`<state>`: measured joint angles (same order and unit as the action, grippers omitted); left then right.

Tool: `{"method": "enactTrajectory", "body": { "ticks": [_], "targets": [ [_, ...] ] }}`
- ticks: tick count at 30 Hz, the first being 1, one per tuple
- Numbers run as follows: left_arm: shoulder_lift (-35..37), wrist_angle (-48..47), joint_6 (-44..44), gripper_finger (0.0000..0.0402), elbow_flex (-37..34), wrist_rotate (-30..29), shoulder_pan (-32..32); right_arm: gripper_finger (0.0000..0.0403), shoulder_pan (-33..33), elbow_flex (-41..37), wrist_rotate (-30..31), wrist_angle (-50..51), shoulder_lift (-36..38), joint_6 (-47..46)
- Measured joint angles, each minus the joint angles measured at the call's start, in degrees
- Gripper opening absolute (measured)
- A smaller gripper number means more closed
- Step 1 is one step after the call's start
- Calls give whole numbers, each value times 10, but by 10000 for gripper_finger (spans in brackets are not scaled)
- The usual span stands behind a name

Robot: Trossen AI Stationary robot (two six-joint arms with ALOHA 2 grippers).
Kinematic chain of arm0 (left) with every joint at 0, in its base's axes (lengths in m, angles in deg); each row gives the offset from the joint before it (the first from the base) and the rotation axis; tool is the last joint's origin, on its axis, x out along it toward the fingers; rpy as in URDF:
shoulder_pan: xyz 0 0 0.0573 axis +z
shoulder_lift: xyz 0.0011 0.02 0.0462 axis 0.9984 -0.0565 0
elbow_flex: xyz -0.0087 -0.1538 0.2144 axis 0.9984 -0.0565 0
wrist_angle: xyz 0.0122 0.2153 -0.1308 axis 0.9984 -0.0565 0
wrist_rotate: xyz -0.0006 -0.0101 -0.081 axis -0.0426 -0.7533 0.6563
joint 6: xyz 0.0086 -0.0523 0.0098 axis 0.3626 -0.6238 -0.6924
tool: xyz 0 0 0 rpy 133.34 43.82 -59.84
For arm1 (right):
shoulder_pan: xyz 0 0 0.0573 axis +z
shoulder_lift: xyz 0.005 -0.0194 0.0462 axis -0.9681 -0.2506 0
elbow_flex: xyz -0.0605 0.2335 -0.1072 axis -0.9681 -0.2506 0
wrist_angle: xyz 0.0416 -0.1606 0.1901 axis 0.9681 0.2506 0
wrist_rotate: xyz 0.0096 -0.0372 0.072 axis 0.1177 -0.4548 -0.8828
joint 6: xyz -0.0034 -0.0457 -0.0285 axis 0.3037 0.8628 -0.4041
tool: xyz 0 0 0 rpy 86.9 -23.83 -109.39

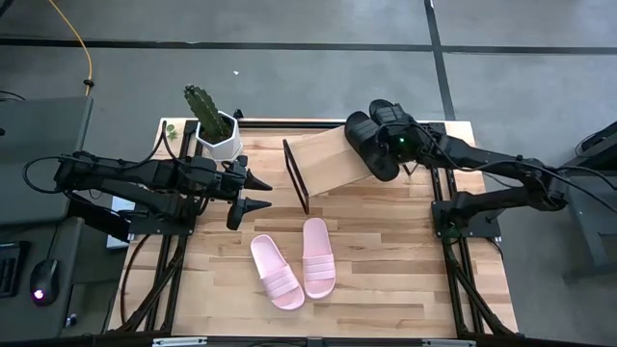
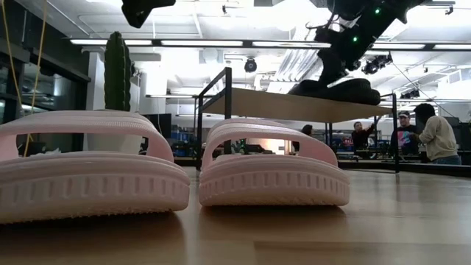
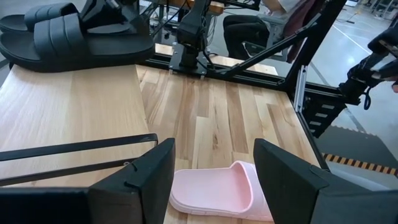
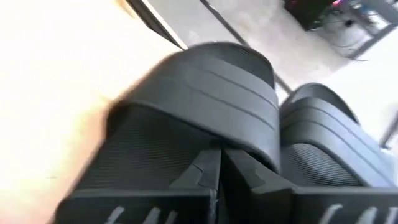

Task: Pick and place slides into the shelf
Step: Put the black slide on the shelf, then put the left pink slide on the shelf

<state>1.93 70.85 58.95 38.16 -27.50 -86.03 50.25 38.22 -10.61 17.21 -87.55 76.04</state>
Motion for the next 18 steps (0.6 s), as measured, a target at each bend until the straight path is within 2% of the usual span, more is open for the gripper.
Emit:
{"method": "enactTrajectory", "body": {
  "ticks": [5,12,18],
  "targets": [
    [0,0,0,207,0,0,0,0,26,0,-47,11,20,-10],
    [0,0,0,207,0,0,0,0,73,1,-46,15,36,-41],
    [0,0,0,207,0,0,0,0,133,1,-72,16,37,-75]
  ]
}}
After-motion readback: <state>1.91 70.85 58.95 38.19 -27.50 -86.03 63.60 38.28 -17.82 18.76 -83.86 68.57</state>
